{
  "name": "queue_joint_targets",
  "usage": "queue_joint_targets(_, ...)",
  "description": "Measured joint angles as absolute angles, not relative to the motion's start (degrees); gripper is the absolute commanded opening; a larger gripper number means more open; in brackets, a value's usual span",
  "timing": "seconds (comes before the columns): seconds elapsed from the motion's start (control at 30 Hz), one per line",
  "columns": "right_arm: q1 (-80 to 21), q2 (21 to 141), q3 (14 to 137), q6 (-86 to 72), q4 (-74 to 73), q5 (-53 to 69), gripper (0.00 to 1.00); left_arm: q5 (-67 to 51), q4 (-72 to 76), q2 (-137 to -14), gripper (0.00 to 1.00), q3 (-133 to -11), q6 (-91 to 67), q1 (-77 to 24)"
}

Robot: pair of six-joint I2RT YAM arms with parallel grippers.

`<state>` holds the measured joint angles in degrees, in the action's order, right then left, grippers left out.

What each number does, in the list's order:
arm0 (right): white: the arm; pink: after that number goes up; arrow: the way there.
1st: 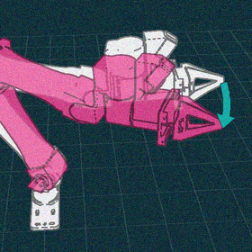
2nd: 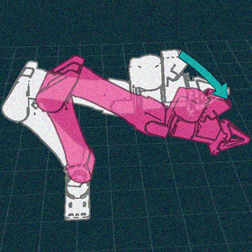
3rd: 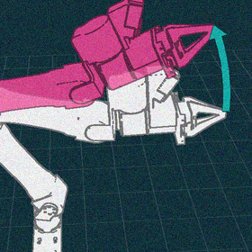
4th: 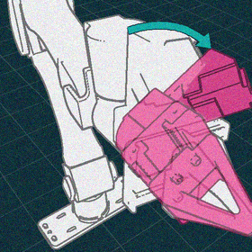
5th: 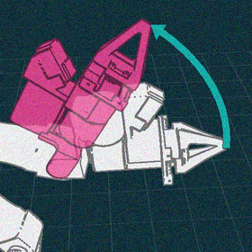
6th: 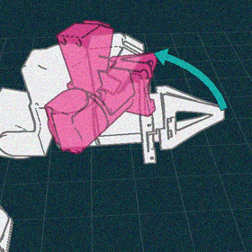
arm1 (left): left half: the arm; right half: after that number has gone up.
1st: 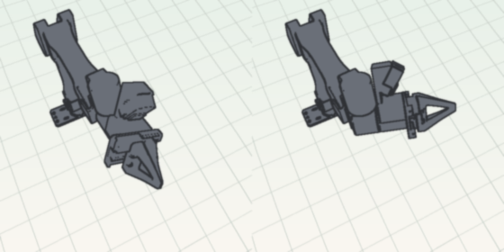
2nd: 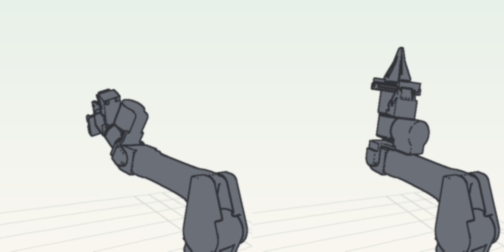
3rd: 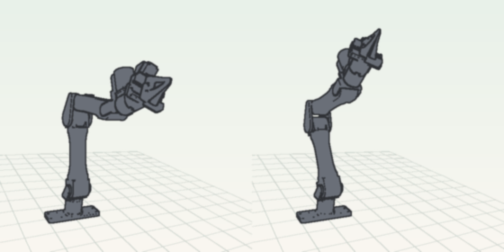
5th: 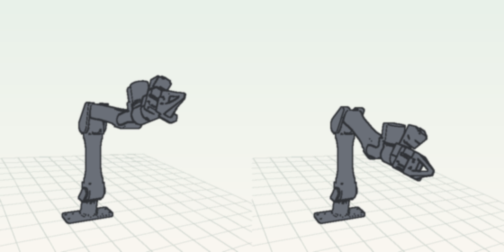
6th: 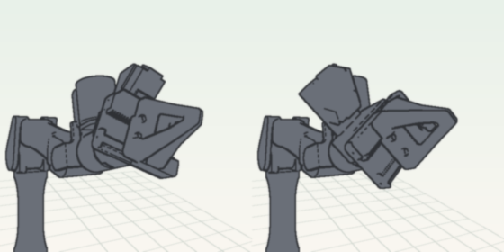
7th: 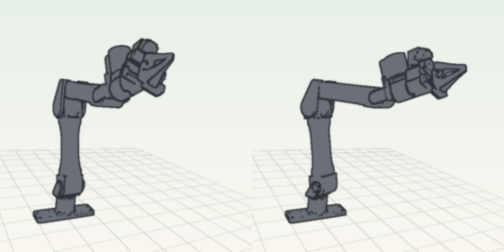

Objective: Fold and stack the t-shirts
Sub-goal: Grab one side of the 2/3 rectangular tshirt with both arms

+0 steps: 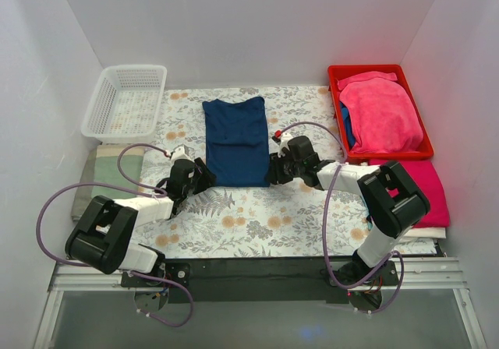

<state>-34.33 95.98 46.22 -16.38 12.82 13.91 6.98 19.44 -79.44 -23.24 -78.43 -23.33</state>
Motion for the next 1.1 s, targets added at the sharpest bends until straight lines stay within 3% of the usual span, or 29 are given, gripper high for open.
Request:
queue_joint_targets(0.4,-34.76,97.34,44.99,-16.82,14.94,15.42,0.38,4.84,20.21,-79.53,0.48,-23.24,-78.46,-23.33)
queue_joint_targets(0.53,-35.00,97.34,44.58,-17.19,15.25,15.86,0.52,3.95,20.99,-80.03,0.49,-23.24,-78.61,-23.33)
queue_joint_targets(0.67,-35.03,97.34,44.34,-17.58,16.03,16.88,0.54,3.55,21.56,-80.77,0.48,-23.24,-78.81,-23.33)
queue_joint_targets(0.8,-35.11,97.34,44.03,-17.69,16.47,17.15,0.37,3.49,21.93,-81.19,0.36,-23.22,-79.09,-23.31)
queue_joint_targets(0.83,-35.14,97.36,43.97,-17.72,16.51,17.28,0.25,3.49,21.91,-81.32,0.32,-23.20,-79.13,-23.31)
queue_joint_targets(0.93,-35.18,97.45,43.83,-17.87,16.75,17.50,0.02,3.42,21.82,-81.45,0.11,-23.07,-79.26,-23.31)
queue_joint_targets(1.0,-35.20,97.51,43.57,-18.00,16.93,17.78,0.01,3.29,21.82,-81.67,0.00,-23.07,-79.40,-23.31)
queue_joint_targets(1.1,-35.29,97.49,42.78,-18.15,17.30,18.04,0.01,2.87,21.37,-81.56,0.00,-23.05,-79.31,-23.31)
